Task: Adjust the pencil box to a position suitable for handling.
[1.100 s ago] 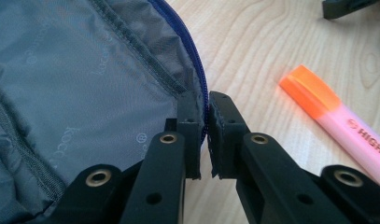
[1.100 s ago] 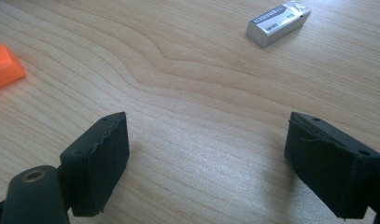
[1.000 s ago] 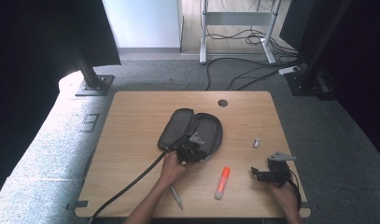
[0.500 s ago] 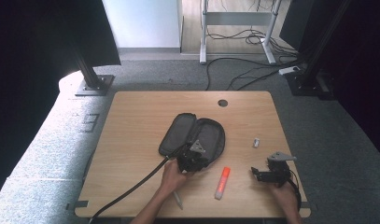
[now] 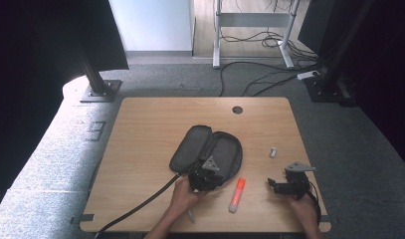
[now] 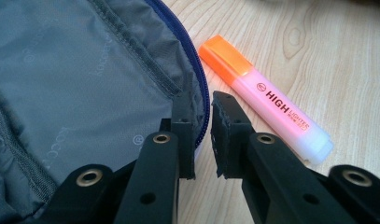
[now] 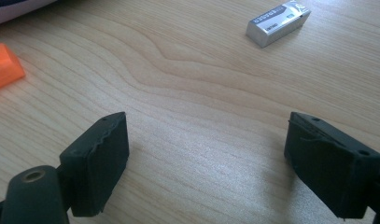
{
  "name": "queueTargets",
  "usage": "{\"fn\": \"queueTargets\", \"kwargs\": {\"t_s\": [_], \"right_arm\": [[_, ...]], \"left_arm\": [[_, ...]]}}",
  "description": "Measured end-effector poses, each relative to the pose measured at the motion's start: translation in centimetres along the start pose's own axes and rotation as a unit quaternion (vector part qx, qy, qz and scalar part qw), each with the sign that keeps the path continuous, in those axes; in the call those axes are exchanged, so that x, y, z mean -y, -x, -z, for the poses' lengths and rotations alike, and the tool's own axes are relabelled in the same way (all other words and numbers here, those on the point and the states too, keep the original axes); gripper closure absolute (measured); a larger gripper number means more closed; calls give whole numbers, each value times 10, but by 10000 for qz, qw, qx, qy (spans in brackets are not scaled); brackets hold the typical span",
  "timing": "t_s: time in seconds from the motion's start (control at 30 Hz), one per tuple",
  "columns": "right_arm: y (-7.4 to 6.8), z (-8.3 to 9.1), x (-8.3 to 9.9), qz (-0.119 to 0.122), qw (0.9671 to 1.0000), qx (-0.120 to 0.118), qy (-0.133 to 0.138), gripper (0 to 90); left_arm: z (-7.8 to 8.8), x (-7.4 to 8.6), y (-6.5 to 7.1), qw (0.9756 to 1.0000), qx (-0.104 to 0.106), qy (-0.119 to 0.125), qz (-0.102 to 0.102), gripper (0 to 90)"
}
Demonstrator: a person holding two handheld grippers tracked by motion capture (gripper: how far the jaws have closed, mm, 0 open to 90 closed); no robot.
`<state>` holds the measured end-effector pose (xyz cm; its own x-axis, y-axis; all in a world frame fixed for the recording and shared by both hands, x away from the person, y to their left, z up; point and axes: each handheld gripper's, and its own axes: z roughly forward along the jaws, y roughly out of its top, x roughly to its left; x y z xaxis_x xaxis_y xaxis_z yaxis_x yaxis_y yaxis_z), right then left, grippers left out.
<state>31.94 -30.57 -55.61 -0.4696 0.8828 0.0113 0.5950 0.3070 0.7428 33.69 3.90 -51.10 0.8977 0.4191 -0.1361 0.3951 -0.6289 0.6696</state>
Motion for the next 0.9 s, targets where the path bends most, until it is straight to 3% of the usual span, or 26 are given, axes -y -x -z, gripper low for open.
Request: {"fn": "queueTargets", "kwargs": {"t_s": [0.1, 0.57, 0.9], "right_arm": [[0, 0, 0, 1, 10000, 2, 1, 135], [0, 0, 0, 4, 10000, 5, 0, 135], [0, 0, 0, 3, 10000, 7, 0, 135]], "left_arm": [[1, -1, -1, 10000, 8, 56, 39, 742], [23, 2, 2, 9992, -365, 123, -62, 477], [46, 13, -5, 9982, -442, 345, 213, 330]]}}
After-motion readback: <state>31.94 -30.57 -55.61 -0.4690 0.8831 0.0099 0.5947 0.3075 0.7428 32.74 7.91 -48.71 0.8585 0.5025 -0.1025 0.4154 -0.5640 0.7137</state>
